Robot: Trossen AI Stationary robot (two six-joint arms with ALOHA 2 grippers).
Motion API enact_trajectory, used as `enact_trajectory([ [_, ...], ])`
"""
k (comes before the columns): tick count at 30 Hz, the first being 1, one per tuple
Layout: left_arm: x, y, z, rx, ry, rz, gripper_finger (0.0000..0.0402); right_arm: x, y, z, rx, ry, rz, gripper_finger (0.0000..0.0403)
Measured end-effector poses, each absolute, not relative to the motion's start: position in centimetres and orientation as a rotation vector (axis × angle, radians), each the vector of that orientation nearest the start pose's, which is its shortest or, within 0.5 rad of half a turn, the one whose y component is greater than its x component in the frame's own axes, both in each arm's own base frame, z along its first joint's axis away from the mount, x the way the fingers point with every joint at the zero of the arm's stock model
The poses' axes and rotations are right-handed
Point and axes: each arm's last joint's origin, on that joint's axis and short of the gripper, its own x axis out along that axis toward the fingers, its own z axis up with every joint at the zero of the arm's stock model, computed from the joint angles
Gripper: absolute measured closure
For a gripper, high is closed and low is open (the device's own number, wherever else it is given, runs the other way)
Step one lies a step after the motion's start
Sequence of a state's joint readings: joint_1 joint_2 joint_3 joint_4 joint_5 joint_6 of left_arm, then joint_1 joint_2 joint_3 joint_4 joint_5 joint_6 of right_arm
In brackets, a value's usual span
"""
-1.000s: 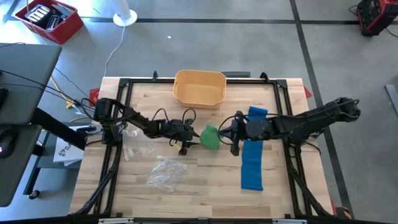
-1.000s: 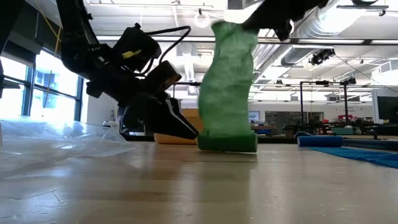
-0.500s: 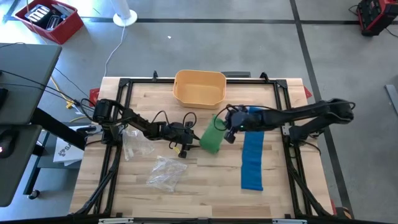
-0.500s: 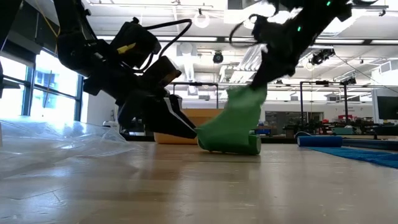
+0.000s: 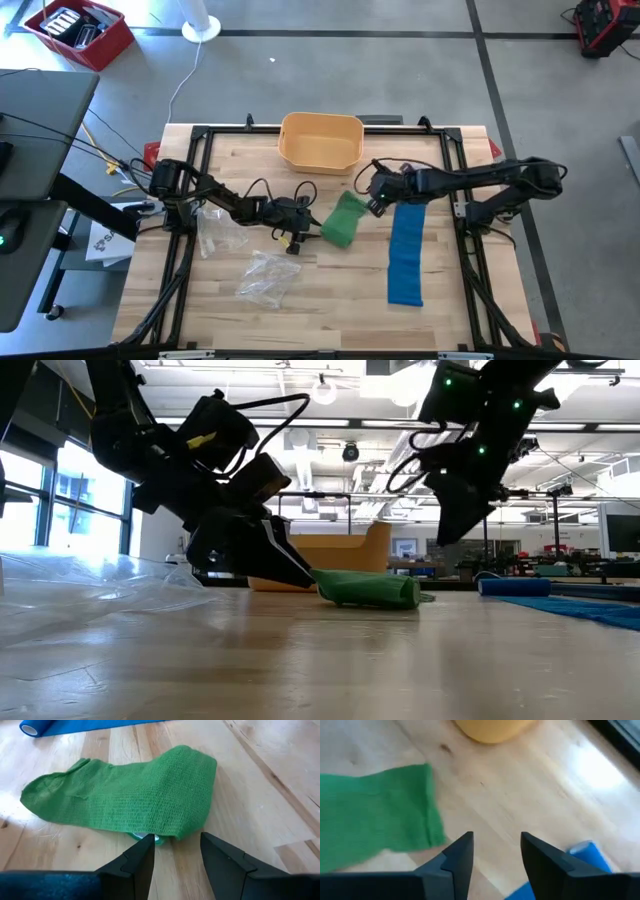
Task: Roll bandage
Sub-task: Roll the green bandage
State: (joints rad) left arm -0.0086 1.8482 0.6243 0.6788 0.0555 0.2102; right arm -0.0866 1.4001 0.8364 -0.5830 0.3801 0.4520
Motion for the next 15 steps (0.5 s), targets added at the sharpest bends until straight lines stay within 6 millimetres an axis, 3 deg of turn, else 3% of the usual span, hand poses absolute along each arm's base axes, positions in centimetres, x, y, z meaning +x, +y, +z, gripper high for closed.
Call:
enact_trajectory([
  [5,31.5,-0.4,9.8,0.194,0.532,-0.113,0.0247,26.7,-3.1,19.4,0.164,0.970,-0.411,0.0247],
  [10,31.3,-0.3,9.5,0.160,0.574,-0.078,0.0247,27.1,-4.8,15.6,0.166,0.848,-0.439,0.0247],
  [15,31.0,-0.3,9.0,0.114,0.628,-0.067,0.0247,26.3,-6.0,11.5,0.272,0.845,-0.437,0.0254],
])
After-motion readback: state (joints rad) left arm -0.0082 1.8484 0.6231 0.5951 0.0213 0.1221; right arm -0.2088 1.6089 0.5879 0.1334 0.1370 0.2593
